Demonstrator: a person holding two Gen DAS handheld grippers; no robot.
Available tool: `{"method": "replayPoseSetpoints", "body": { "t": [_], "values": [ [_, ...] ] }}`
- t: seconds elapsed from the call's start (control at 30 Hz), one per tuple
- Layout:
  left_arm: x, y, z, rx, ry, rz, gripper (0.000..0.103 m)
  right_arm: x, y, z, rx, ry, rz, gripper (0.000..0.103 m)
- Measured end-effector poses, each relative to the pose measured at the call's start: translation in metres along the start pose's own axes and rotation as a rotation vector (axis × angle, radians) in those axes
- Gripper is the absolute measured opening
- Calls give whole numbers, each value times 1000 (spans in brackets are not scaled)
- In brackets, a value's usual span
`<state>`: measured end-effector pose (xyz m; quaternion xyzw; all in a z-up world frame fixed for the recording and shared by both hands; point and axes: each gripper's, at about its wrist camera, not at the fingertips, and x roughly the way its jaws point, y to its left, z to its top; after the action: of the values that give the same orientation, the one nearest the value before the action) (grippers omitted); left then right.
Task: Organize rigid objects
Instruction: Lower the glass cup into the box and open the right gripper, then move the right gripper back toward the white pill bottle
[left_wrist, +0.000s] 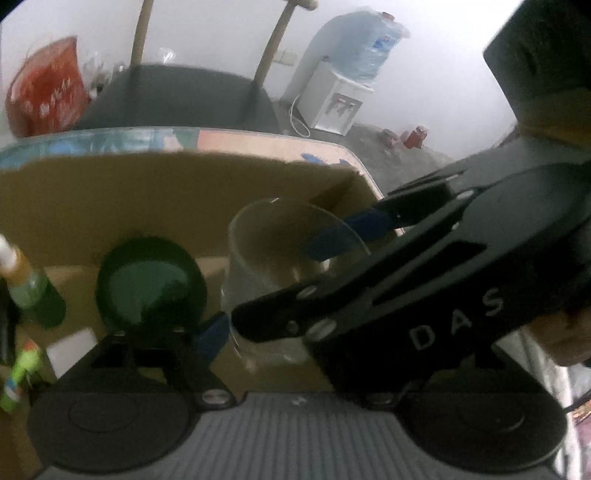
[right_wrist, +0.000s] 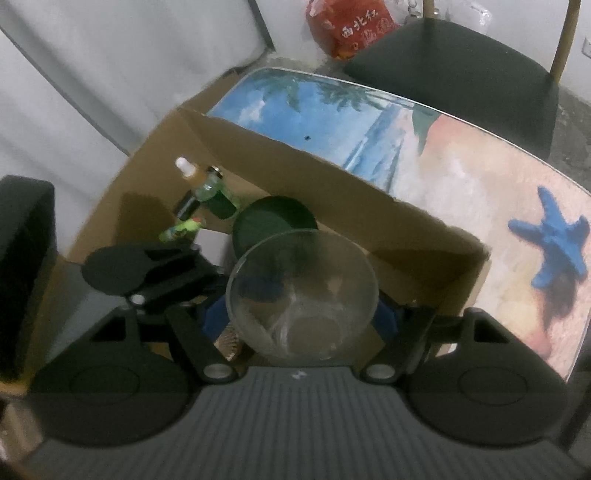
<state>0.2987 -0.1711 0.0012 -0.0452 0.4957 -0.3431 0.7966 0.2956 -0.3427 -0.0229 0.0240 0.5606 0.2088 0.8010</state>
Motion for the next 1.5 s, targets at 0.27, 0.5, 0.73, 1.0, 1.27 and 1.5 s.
{"method": "replayPoseSetpoints", "body": {
  "t": [0.27, 0.5, 0.73, 1.0, 1.27, 1.5],
  "values": [
    [18, 19, 2, -59, 47, -41, 82, 19, 9, 6, -69, 57, -80, 76],
    [17, 18, 1, -44, 48, -14, 88, 34, 17, 7, -157, 98, -163, 77],
    [6, 10, 2, -20, 10, 39, 94, 30, 16, 5, -150, 84, -186, 80],
    [-29, -30, -11, 128, -131, 87, 97, -23, 26, -20, -97, -101, -144, 82],
    [-70, -72, -43, 239, -238, 106, 98, -93, 48, -106, 23, -428, -97, 84],
    [-105, -88, -101, 236, -295, 75, 99, -124, 69, -197, 156, -612, -36, 85]
  ]
}}
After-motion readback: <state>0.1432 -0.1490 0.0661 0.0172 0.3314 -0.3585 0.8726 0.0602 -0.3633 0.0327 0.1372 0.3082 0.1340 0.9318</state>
